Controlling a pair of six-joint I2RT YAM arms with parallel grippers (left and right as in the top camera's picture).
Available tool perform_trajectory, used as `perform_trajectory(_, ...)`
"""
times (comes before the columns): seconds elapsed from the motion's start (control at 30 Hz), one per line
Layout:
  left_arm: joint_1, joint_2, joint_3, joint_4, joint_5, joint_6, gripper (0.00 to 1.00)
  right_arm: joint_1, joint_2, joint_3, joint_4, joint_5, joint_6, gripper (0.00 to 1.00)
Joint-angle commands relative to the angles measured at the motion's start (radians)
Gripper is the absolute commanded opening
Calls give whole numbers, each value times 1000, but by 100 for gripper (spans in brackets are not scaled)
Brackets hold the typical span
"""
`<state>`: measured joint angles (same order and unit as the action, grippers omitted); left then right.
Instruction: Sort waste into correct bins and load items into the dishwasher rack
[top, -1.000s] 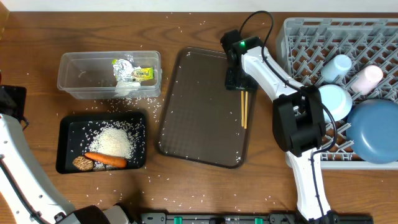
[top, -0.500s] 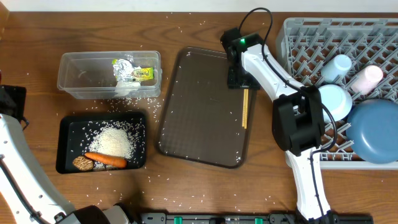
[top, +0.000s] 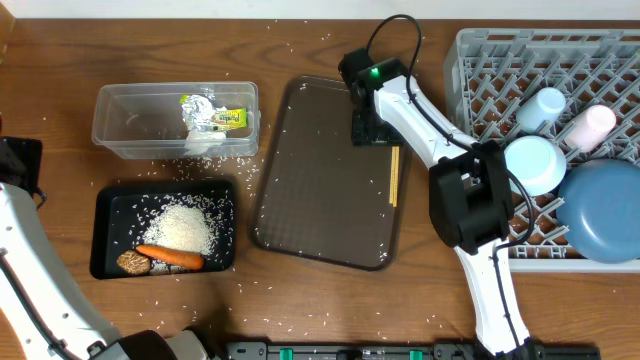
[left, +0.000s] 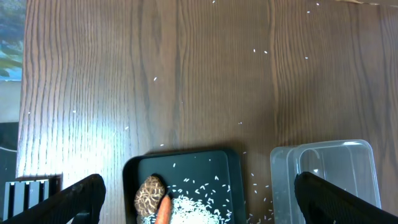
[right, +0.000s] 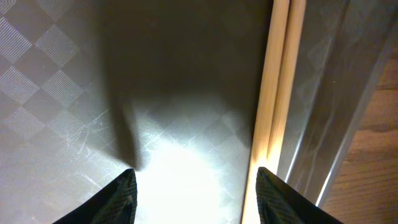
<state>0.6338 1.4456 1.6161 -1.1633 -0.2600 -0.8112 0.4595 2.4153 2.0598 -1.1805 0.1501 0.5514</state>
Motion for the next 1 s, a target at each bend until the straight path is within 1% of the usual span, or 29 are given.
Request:
perform_trajectory(0.0,5,2,5,-3,3,2,98,-16,16,-1,-1,-1,9,56)
perform_trajectory(0.3,5,2,5,-3,3,2,98,-22,16,-2,-2,-8,8,56)
perform_trajectory(0.6,5,2,5,-3,3,2,98,-23,16,-67,40,-21,8,56)
perform_trajectory(0.97,5,2,5,-3,3,2,98,-26,16,-72,35,-19,7,56)
